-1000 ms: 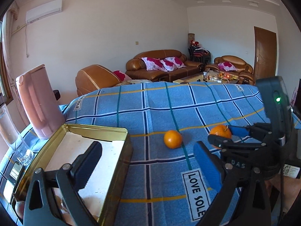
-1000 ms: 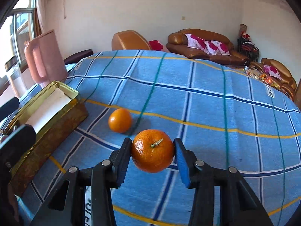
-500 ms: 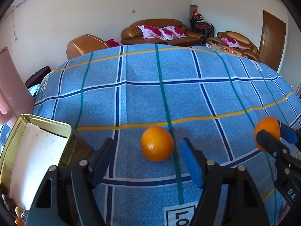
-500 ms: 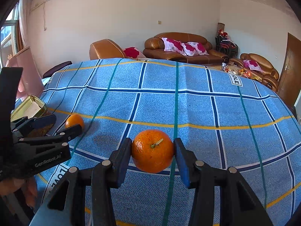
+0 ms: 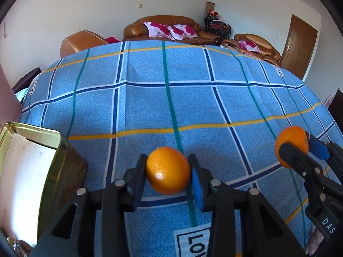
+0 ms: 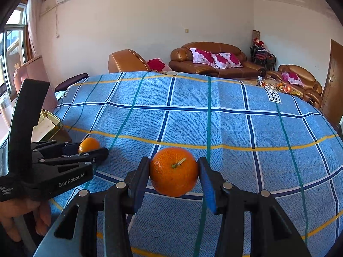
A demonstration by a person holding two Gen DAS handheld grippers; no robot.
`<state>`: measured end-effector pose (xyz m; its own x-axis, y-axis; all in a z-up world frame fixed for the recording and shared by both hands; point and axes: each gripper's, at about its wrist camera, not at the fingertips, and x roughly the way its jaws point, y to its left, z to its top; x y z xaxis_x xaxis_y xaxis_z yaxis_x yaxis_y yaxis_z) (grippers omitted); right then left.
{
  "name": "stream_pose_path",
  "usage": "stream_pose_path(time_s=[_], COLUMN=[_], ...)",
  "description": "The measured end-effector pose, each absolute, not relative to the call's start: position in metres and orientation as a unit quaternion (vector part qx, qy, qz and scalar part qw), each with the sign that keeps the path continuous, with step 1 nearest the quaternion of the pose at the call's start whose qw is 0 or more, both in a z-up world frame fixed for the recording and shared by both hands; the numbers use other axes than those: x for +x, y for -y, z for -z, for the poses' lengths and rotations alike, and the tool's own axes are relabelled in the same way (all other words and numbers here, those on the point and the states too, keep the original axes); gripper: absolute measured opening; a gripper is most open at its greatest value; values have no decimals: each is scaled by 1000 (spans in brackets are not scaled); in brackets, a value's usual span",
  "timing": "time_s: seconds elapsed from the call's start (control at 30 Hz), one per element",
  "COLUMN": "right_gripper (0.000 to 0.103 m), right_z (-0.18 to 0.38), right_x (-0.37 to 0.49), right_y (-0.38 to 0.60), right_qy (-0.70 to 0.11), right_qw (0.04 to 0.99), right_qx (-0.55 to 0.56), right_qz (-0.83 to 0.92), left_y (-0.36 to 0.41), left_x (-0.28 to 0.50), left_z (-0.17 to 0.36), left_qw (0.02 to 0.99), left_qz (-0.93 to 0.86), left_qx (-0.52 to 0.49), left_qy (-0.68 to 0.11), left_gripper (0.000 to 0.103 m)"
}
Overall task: Organize fruits
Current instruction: 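Carry the mandarin in the left tool while the right tool carries its mandarin over the tray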
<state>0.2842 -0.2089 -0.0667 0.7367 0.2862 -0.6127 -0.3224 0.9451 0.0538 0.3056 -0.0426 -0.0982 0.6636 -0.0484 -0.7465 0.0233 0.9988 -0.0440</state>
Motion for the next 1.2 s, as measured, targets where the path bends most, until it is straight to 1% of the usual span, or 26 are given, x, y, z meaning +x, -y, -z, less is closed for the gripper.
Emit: stream_pose_path(time_s=[0.5, 0.77, 1.2], right_gripper=[48, 48, 48], right_z=[57, 51, 45], right_x=[267, 255, 240], right_y=[207, 201, 202], right_qy=[-275, -242, -199], right_qw=[944, 951, 961], right_qx=[-32, -53, -56], right_qz=[-178, -184, -185], left_y=[46, 49, 48], left_x=[275, 263, 241], left_z=[73, 65, 60], left_qw=[945, 955, 967], left_qz=[39, 40, 31], left_qx=[4, 12, 16], left_qy=[-326, -293, -252], left_gripper=[39, 39, 39])
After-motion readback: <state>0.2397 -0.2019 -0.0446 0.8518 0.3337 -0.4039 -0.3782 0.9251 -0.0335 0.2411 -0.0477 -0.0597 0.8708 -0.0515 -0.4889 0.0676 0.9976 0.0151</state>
